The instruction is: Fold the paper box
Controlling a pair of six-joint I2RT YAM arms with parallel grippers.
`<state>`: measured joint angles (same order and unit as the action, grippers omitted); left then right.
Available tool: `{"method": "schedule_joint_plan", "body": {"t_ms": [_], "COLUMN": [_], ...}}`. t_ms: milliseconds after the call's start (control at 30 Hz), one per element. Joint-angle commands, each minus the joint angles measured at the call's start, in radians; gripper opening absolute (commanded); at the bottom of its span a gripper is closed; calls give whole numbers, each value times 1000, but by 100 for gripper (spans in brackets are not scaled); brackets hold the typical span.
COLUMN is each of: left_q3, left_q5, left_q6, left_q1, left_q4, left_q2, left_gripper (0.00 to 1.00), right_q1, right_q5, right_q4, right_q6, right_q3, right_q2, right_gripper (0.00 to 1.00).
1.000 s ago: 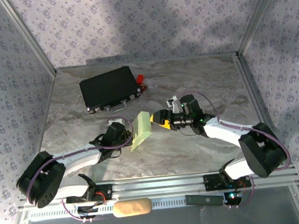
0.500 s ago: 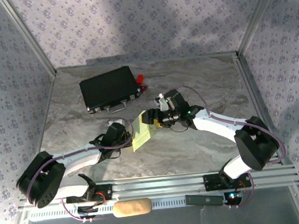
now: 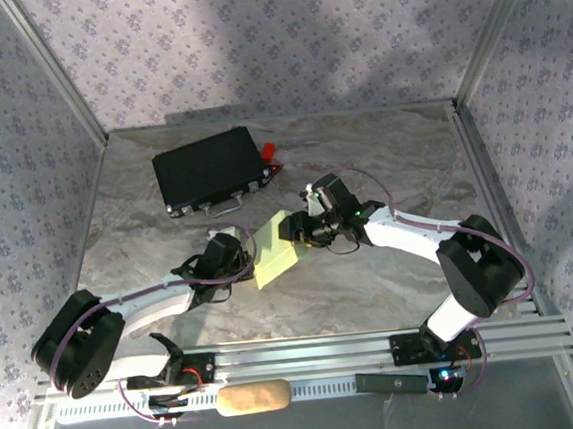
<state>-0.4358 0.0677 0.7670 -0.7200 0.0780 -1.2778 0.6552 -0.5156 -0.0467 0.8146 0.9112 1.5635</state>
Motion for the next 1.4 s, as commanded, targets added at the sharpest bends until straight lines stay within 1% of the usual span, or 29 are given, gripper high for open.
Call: {"method": "schedule_joint_plan", "body": {"t_ms": [0,33,133,200,233,300,333,400,467,500,567,600,633,800,933,1167,1367], "left_q3": [-23,-18,12,25,25,23,21,19,6,-4,-30,-44,-53,-36,6,-12,11], "left_q5": [12,20,62,79,70,2,-38,-135,-195,-224,-269,-278,-286,-337,-348,-331,-315], "left_q6": [-11,-6,41,72,91,134,163,248,351,394,471,521,553,741,853,961,1020], "left_q1": [-2,-2,-2,4,13,54,78,141,197,219,241,245,246,243,233,161,140], "left_q4": [-22,-29,-50,-77,-85,-71,-57,-21,-21,-18,-15,-22,-14,116,277,371,383], "left_q2": [46,77,232,337,373,419,422,414,388,368,328,309,294,211,155,76,59], "left_gripper": [11,15,34,47,50,57,60,65,76,77,80,85,88,89,89,88,84], "right_q1": [-15,-23,-51,-80,-93,-123,-136,-163,-188,-199,-212,-214,-215,-216,-200,-176,-172], "right_q5": [-20,-26,-61,-83,-96,-128,-147,-189,-229,-248,-271,-278,-285,-284,-271,-244,-236], "right_q4": [29,43,103,146,152,155,158,179,182,193,192,194,193,247,261,305,344], "right_q6": [48,69,157,247,289,379,420,513,589,618,658,675,686,763,786,822,842], "right_q3": [-21,-30,-71,-107,-116,-127,-133,-145,-155,-157,-160,-160,-160,-182,-193,-209,-217], "right_q2": [-7,-14,-44,-74,-85,-107,-114,-131,-143,-148,-159,-164,-169,-189,-194,-190,-183], "right_gripper": [46,42,37,34,35,34,34,34,35,35,38,38,38,38,38,39,38]}}
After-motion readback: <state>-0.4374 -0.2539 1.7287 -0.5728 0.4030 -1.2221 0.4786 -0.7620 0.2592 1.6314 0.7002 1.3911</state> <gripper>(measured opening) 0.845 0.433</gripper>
